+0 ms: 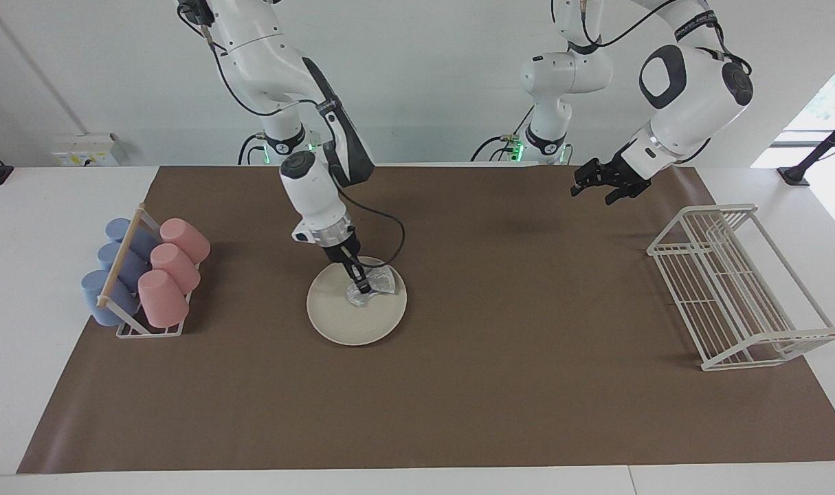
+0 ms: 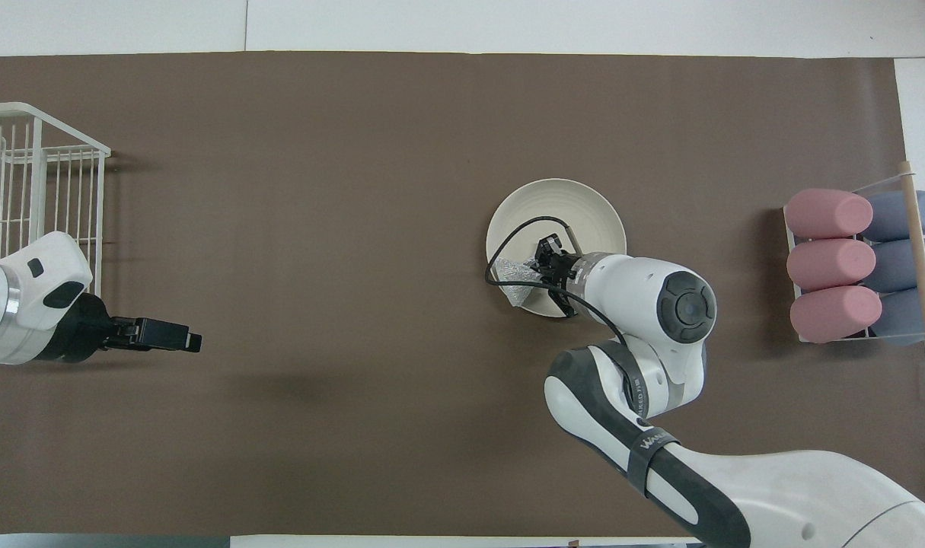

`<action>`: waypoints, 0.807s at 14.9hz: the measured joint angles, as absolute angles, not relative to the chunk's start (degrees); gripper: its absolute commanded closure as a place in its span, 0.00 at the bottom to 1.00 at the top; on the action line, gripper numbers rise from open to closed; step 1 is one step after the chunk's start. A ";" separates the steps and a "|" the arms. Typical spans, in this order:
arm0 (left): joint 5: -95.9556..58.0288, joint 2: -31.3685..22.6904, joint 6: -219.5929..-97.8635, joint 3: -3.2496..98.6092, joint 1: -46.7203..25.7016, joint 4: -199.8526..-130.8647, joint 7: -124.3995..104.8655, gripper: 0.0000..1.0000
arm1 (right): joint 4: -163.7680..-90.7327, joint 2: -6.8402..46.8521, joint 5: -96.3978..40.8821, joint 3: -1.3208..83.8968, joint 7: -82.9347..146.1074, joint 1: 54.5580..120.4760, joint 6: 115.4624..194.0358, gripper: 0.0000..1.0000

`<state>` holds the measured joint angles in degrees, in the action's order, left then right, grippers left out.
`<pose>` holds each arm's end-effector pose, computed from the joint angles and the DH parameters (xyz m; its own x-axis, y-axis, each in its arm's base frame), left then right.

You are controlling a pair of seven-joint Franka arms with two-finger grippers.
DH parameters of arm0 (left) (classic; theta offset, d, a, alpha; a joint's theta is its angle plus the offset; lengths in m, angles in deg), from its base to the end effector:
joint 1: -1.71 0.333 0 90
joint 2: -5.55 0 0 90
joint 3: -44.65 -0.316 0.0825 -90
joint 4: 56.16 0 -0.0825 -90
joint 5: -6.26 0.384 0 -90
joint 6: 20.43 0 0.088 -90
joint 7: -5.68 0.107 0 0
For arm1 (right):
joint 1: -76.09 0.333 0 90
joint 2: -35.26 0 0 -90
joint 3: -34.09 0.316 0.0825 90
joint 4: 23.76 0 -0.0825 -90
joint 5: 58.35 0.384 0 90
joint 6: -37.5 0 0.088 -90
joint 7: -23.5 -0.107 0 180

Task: Wipe plate with sponge
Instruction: 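Rub the scrubber around the plate surface with the right gripper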

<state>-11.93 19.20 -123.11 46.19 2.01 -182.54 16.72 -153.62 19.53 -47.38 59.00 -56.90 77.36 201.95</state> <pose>0.4606 -0.0371 0.4703 0.9828 -0.1344 -0.1269 -0.0891 -0.9459 0.3120 0.5159 0.2388 0.2842 0.4239 -0.8901 -0.1674 -0.8708 -0.3497 -0.3456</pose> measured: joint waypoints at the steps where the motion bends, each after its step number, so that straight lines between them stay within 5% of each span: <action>1: -11.92 19.20 -123.12 46.19 2.01 -182.54 16.60 0.00 | -153.61 19.37 -47.38 59.00 -56.83 77.43 202.41 1.00; 12: -11.92 19.19 -123.32 46.33 2.01 -182.54 13.16 0.00 | -153.39 19.17 -47.23 58.93 -38.18 68.18 202.37 1.00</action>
<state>-11.92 19.19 -123.32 46.33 2.01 -182.54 13.16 -153.39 19.17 -47.23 58.93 -38.18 68.18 202.37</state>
